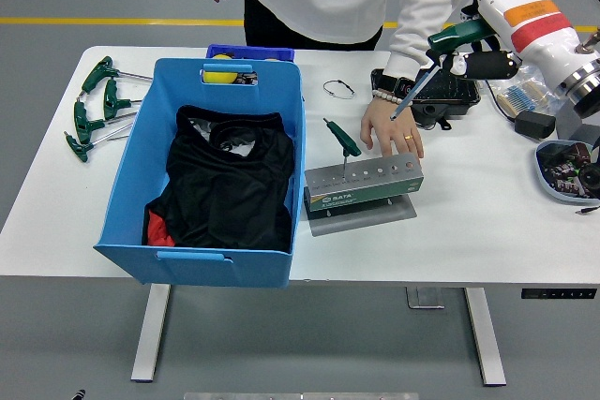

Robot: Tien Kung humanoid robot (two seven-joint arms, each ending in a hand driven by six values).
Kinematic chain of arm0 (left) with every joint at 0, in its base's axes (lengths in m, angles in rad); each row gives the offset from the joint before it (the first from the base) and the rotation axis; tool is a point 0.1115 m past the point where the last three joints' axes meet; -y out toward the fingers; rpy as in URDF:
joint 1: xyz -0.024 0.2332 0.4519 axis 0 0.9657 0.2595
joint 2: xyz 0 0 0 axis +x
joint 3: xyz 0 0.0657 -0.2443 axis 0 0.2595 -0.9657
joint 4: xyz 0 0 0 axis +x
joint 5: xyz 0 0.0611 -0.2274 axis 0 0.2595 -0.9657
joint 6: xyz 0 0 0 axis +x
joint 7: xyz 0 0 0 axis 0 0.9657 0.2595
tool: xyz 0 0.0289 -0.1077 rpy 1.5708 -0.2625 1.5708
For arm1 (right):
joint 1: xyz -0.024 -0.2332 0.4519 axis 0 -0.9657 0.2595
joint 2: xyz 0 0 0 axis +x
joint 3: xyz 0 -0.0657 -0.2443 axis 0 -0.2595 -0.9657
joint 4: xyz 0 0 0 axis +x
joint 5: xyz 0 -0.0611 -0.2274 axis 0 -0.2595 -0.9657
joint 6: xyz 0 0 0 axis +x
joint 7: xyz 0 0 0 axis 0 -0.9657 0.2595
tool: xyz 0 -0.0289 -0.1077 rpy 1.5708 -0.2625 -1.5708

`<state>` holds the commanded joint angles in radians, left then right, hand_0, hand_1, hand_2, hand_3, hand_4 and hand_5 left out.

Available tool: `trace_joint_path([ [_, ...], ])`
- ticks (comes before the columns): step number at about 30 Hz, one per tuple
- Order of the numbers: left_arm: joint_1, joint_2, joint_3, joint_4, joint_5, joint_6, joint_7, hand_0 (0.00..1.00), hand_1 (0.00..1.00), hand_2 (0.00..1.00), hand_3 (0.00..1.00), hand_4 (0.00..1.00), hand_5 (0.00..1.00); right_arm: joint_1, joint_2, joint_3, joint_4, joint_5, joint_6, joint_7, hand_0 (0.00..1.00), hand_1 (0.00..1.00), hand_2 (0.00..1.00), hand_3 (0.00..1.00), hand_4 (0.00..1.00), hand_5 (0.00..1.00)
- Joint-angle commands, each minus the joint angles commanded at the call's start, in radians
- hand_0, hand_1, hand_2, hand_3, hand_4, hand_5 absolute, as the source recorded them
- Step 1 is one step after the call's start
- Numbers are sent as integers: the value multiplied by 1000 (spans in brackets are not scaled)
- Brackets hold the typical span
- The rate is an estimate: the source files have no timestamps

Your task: Lift tool from toolbox,place it in box,lift tool from toolbox,place it in box

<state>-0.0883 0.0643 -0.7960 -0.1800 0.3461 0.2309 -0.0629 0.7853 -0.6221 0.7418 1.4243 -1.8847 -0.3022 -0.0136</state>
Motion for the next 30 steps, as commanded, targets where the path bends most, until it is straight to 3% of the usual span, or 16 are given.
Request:
trace_joint_path([
  [4, 0, 1, 1, 0, -2, 0, 1, 831, 864, 887, 790, 753, 612, 20, 9, 12, 59, -21, -5, -3, 2, 2, 2, 2, 691, 240],
  [7, 0, 0, 4, 0, -3, 0, 2, 831, 863, 886, 790, 754, 612, 47, 38, 11, 107, -25, -9, -6, 2, 2, 2, 2, 691, 250],
  [15, -5, 0, 3, 0, 5, 3, 6, 830, 863, 886, 790, 753, 612, 151, 172, -60, 172, -39, -8, -18, 2, 2, 2, 2, 693, 252],
  [19, -9, 3, 4, 0, 8, 3, 7, 830, 863, 886, 790, 753, 612, 209, 248, -144, 148, -49, -12, -17, 2, 2, 2, 2, 694, 253],
  [30, -23, 7, 15, 0, 6, 4, 7, 830, 863, 885, 789, 753, 612, 305, 420, -398, -18, -54, 4, -59, 2, 2, 2, 2, 693, 252],
])
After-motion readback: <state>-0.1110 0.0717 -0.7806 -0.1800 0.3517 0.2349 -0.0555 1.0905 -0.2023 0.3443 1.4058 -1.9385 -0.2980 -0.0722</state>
